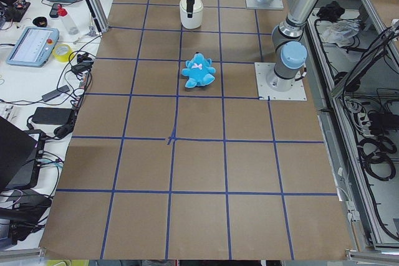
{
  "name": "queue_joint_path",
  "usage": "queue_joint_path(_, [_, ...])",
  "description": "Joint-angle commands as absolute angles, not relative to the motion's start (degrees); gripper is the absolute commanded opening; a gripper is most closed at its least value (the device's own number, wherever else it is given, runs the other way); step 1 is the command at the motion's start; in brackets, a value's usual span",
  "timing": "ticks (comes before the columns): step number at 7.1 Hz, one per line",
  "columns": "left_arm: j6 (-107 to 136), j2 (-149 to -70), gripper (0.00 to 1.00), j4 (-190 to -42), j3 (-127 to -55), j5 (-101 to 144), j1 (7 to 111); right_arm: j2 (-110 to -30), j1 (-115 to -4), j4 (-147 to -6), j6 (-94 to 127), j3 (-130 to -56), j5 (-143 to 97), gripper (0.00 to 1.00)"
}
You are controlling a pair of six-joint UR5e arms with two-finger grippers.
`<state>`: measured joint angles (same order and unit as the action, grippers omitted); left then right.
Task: Open trash can with right arm
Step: 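Move the right gripper over the white trash can and lower onto its lid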
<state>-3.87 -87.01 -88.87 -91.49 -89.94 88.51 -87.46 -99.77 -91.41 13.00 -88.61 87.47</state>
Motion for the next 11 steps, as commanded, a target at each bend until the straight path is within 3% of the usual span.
queue_joint_path(1, [-3.87,-87.01,1.00,-88.86,-91.49,-89.91,88.51,-85.43,-104.76,-93.95,18.63,-89.29,87.54,0.00])
queue_joint_path(6, [-3.87,-87.01,1.00,-88.86,-91.49,-90.00,88.51,-82.18,-104.33,-113.18,18.11,-101.76,87.97,0.00])
queue_joint_path(11, [-3.87,-87.01,1.00,-88.86,-91.49,-89.91,88.51,-77.53,-104.24,-120.40,18.46,-102.39,88.42,0.00])
